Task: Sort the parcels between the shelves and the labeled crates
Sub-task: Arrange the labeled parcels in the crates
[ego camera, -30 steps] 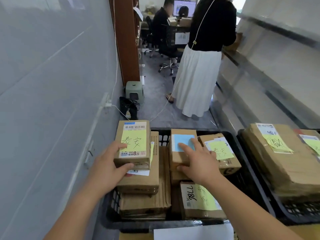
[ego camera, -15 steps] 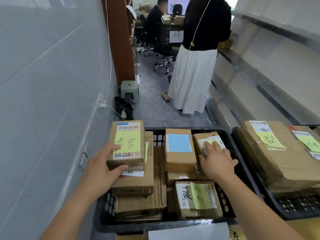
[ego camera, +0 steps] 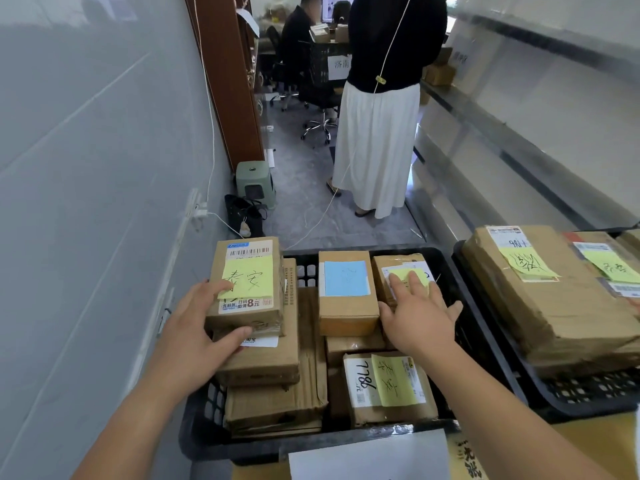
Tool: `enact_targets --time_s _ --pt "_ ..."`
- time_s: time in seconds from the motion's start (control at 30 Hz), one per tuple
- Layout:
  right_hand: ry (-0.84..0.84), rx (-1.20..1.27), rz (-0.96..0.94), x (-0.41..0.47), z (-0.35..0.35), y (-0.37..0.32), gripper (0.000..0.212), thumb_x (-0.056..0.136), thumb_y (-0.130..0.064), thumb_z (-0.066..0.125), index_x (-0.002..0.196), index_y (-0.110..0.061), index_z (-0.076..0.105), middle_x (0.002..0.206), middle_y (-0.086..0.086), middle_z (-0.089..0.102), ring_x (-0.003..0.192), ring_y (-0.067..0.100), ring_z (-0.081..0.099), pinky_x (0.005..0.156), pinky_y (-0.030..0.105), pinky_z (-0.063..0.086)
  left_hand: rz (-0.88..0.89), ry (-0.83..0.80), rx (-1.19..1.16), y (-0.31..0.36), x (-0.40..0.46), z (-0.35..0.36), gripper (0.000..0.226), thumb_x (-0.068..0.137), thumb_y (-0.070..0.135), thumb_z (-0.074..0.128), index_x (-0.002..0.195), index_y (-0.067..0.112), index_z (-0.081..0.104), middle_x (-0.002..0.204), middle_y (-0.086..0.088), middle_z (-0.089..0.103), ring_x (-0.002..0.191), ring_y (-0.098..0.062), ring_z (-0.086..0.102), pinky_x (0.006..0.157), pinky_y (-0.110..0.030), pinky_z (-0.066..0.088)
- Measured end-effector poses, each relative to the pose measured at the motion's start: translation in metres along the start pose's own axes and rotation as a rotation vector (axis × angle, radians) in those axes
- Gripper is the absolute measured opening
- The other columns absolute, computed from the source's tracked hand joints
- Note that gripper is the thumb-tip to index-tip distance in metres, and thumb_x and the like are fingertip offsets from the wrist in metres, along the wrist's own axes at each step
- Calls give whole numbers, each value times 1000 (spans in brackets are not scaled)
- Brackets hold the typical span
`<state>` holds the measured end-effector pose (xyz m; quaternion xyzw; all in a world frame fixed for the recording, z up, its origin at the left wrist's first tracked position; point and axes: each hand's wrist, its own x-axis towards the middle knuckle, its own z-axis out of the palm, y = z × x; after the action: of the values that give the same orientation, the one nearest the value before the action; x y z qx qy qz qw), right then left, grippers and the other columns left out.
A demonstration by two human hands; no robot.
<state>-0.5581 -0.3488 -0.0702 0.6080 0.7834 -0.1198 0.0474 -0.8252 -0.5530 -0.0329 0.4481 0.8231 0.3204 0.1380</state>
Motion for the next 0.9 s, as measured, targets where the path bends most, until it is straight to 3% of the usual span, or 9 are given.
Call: enact_targets --time_s 0.17,0.37,0.57,0.7,0.8,0.9 --pt "70 51 -56 -19 -12 13 66 104 -58 34 163 -40 10 173 -1 6 158 30 0 123 64 2 9 38 84 21 -8 -8 87 74 42 86 143 54 33 165 2 18 149 -27 24 117 -53 30" --pt "112 66 -157 -47 -32 32 65 104 -58 31 163 -39 10 173 -1 4 159 29 -2 124 62 0 159 93 193 59 -31 4 84 76 47 83 145 49 37 165 2 16 152 -23 7 120 -53 21" --pt "159 85 -202 -92 -53 82 70 103 -60 37 162 -40 6 173 -3 2 159 27 -2 125 61 1 291 23 280 122 -66 44 85 81 57 73 150 53 23 168 6 5 153 -15 -12 122 -49 9" --pt "200 114 -182 -129 -68 142 70 102 -61 36 162 -41 5 172 -2 6 158 28 3 125 61 5 390 -44 317 171 -98 85 82 85 60 68 151 51 22 168 8 6 153 -15 -10 121 -40 6" --pt "226 100 -141 -160 -74 201 69 102 -60 35 162 -40 7 172 0 10 158 29 6 125 62 5 500 -116 299 212 -128 120 80 84 57 70 151 47 26 167 5 15 155 -22 -1 123 -43 10" --pt "213 114 -72 -192 -78 266 70 103 -60 34 162 -41 3 173 -2 2 158 28 -3 125 60 0 614 -156 318 259 -161 157 83 84 60 69 154 43 28 166 2 20 155 -26 7 124 -44 14"
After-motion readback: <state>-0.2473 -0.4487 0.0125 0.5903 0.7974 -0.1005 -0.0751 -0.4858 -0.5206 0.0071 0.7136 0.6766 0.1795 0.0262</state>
